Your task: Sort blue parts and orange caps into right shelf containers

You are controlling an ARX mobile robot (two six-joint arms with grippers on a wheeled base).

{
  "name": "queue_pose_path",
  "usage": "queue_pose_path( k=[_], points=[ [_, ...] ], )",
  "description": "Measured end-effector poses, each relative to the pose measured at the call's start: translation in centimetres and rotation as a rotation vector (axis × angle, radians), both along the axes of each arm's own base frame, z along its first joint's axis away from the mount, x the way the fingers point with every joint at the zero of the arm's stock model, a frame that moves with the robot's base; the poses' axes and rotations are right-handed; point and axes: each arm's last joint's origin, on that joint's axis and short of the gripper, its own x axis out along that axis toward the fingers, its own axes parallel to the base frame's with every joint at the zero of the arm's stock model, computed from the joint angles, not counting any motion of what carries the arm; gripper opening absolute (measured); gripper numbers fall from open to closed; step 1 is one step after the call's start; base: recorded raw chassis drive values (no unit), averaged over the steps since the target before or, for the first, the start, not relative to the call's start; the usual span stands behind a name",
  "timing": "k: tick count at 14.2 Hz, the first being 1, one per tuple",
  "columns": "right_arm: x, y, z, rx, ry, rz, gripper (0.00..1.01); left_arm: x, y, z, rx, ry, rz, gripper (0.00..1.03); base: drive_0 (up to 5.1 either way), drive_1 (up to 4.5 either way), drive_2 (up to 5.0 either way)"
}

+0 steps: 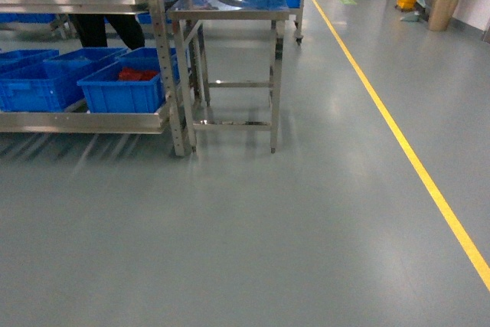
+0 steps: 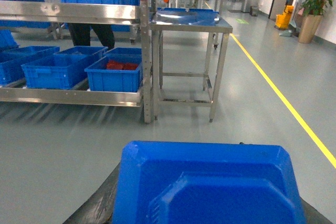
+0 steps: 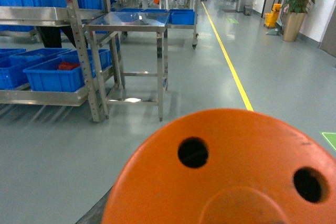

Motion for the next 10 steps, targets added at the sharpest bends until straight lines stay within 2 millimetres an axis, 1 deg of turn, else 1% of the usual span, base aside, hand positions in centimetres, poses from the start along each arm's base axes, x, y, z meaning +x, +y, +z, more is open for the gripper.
queue_pose_path(
  k=[9, 10],
  points=[
    [0.00, 0.00, 0.03, 0.000, -0.003, 0.000, 0.44, 0.00, 0.00, 0.02, 0.000, -0.001, 0.000, 0.42, -1.6, -1.62, -1.6],
    [0.00, 0.00, 0.01, 0.000, -0.002, 0.000, 0.44, 0.00, 0.00, 0.02, 0.000, -0.001, 0.000, 0.42, 0.1, 4.42, -4.2]
  ],
)
